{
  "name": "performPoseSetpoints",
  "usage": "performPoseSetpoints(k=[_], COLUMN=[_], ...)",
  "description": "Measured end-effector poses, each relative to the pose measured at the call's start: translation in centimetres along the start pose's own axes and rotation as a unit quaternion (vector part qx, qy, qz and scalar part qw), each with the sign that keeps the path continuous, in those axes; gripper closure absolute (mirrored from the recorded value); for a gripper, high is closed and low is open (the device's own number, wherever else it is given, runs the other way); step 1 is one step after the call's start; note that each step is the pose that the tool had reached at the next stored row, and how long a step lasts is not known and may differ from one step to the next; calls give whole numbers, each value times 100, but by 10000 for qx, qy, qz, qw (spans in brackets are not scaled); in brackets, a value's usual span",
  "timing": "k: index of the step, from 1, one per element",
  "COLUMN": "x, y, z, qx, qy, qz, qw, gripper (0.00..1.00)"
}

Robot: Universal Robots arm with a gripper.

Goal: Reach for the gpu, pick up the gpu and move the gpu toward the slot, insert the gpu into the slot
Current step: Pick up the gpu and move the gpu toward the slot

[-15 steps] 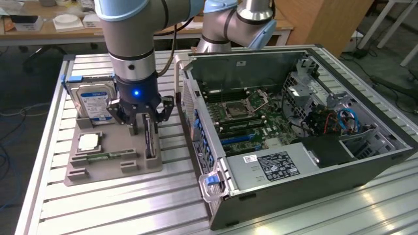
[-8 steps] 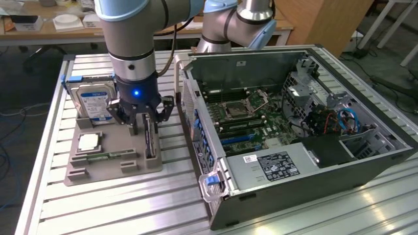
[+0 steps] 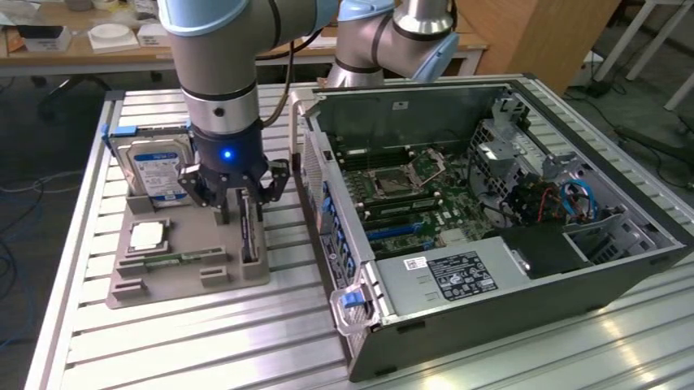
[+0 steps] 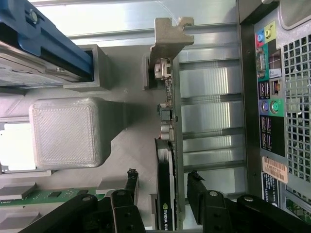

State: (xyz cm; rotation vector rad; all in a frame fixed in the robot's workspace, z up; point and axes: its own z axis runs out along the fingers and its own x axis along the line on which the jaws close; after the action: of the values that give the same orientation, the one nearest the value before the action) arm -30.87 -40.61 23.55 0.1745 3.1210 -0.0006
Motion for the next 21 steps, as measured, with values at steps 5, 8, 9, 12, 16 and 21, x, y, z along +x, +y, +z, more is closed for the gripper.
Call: performPoseSetpoints(k=[5, 8, 9, 12, 16, 21], x=[0, 0, -1, -1, -2, -7], y=[0, 0, 0, 0, 0, -1], z=[0, 0, 0, 1, 2, 2], qx=[0, 0, 0, -1, -2, -3], qy=[0, 1, 0, 0, 0, 0], qz=[0, -4, -17, -60, -147, -238], qw=[10000, 10000, 10000, 10000, 9999, 9997], gripper=[49, 55, 62, 62, 62, 62])
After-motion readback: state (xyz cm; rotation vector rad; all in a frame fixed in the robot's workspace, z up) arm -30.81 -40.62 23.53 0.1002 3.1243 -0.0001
